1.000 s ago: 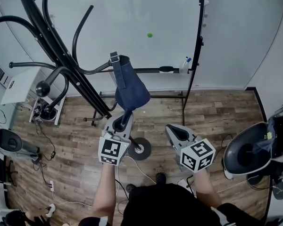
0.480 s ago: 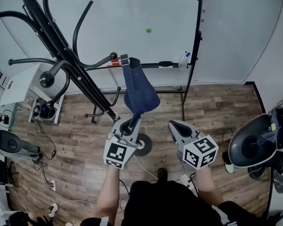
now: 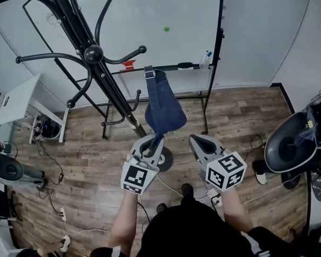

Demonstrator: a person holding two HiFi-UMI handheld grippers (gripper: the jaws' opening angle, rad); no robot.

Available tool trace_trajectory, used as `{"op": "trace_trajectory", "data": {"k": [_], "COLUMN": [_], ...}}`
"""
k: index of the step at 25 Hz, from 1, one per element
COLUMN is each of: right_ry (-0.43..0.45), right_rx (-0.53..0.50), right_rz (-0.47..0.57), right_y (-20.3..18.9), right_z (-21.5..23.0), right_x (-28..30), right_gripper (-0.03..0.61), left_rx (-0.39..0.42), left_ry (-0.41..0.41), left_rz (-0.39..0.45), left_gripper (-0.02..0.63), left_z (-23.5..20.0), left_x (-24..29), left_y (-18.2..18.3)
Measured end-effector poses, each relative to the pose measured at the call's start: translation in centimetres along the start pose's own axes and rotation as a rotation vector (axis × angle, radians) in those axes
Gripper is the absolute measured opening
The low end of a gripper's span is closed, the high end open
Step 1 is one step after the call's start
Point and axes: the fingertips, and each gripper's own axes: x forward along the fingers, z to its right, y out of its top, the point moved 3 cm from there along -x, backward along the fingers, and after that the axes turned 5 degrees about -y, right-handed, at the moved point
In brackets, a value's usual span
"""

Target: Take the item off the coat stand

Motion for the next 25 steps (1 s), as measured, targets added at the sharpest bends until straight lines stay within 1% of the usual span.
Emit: {"op": "trace_trajectory", "data": {"k": [4, 6, 11, 16, 21, 25], "right_ry": [-0.013, -0.028, -0.035, -0.034, -0.026, 0.000], "right_rx": [0.006, 0.014, -0.010, -0.014, -0.022, -0.028], "right_rz": [-0.015, -0.018, -0.013, -0.013, -0.016, -0.015], "right_y": [-0.4, -0.5, -1.5, -2.5, -3.7, -4.5], "right_z": [-1.0, -1.2, -5.7, -8.8, -11.5, -13.6], "right_x": [-0.1, -0.4, -1.4, -1.7, -1.8, -1.6], "right_gripper": [0.031, 0.031, 0.031, 0.031, 0.031, 0.031], "left_rx": [-0.023, -0.036, -0.050, -0.084, -0.120, -0.173], "left_ry": [0.001, 0.003, 0.009, 0.020, 0.036, 0.072], "left_rz": [-0.007, 0.005, 0.030, 0.033, 0.010, -0.008], "left_gripper": [0.031, 0.031, 0.031, 0.031, 0.031, 0.031], "left_z": [0.1, 0.4, 1.1, 1.3, 1.5, 1.6], "left_x": [-0.7, -1.3, -6.0, -9.3, -12.8, -15.4], "left_y": [-0.5, -0.4, -1.0, -2.0, -3.5, -4.7]}}
